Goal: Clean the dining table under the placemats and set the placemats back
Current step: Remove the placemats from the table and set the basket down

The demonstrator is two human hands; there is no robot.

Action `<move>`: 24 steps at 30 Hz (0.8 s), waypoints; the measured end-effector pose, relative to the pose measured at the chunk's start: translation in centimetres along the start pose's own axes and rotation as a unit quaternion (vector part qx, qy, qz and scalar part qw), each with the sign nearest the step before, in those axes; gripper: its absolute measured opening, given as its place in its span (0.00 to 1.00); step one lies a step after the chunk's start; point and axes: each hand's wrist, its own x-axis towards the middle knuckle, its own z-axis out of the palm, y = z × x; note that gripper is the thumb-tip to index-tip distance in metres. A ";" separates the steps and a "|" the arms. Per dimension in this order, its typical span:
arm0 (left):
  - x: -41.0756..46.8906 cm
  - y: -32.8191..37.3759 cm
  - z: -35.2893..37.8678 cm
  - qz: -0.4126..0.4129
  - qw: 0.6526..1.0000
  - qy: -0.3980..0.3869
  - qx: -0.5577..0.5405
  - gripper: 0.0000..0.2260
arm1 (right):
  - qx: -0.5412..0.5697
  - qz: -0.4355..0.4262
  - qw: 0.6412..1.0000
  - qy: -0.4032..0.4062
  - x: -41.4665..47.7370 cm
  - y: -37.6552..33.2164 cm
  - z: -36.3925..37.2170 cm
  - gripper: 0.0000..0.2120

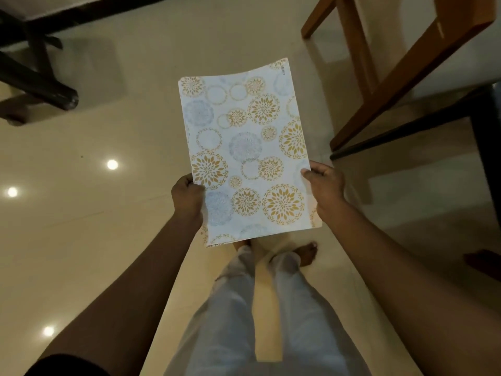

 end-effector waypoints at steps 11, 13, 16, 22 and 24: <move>3.0 -0.5 0.6 -0.068 0.996 0.003 0.052 0.13 | -0.087 0.007 0.994 -0.063 3.2 1.3 1.7 0.19; 2.4 0.3 0.5 -0.067 0.997 0.004 0.049 0.08 | -0.113 -0.014 0.989 -0.090 2.4 0.9 1.4 0.22; 0.6 1.8 1.1 -0.039 0.997 -0.034 0.052 0.16 | -0.127 -0.035 0.987 -0.096 0.4 -0.4 0.7 0.28; -6.7 6.6 4.4 0.068 0.983 -0.135 0.104 0.12 | -0.050 -0.075 0.992 -0.089 -4.5 -3.5 -1.1 0.19; -10.0 7.6 5.7 0.095 0.975 -0.169 0.108 0.10 | -0.013 -0.086 0.993 -0.074 -7.0 -4.4 -2.8 0.16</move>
